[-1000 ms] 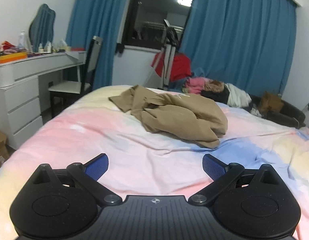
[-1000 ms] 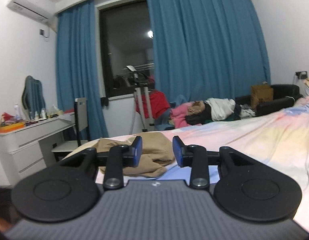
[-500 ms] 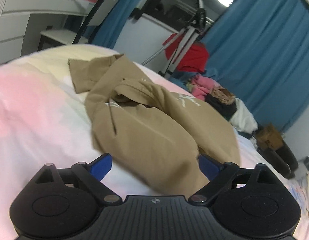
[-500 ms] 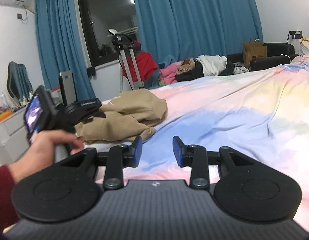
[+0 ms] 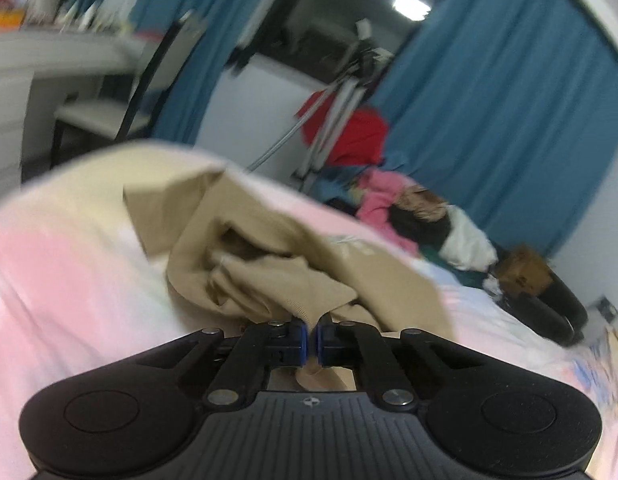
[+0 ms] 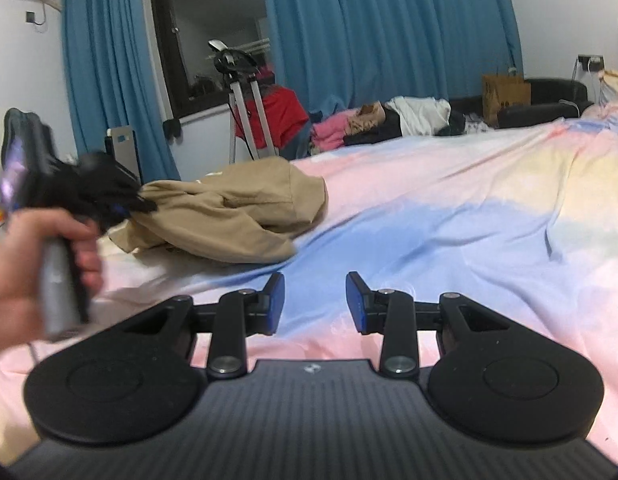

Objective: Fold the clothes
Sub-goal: 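Grasp the tan garment edge with the left gripper and lift it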

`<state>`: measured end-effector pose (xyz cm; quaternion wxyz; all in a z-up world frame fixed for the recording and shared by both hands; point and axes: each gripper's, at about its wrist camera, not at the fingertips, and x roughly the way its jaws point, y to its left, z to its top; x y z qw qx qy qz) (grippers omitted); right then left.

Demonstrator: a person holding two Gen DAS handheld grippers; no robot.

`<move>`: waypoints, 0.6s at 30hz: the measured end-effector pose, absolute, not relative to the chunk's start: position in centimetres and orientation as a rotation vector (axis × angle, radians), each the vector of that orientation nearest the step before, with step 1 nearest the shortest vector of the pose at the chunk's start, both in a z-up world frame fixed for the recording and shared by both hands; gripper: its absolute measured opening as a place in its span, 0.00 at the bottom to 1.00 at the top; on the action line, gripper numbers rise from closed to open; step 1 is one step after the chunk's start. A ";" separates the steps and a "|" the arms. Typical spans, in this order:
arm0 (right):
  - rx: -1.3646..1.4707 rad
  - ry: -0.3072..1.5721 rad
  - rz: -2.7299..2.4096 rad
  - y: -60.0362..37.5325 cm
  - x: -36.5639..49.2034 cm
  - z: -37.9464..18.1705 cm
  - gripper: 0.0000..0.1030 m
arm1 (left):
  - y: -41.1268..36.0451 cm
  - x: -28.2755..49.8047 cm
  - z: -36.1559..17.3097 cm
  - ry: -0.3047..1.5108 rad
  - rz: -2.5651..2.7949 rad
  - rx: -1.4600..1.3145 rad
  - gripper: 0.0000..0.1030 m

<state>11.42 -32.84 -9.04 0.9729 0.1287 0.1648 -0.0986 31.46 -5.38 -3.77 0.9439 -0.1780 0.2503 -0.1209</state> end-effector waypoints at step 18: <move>0.160 0.237 0.003 -27.6 5.8 -5.3 0.36 | 6.1 5.3 -1.3 0.759 -0.267 0.013 0.05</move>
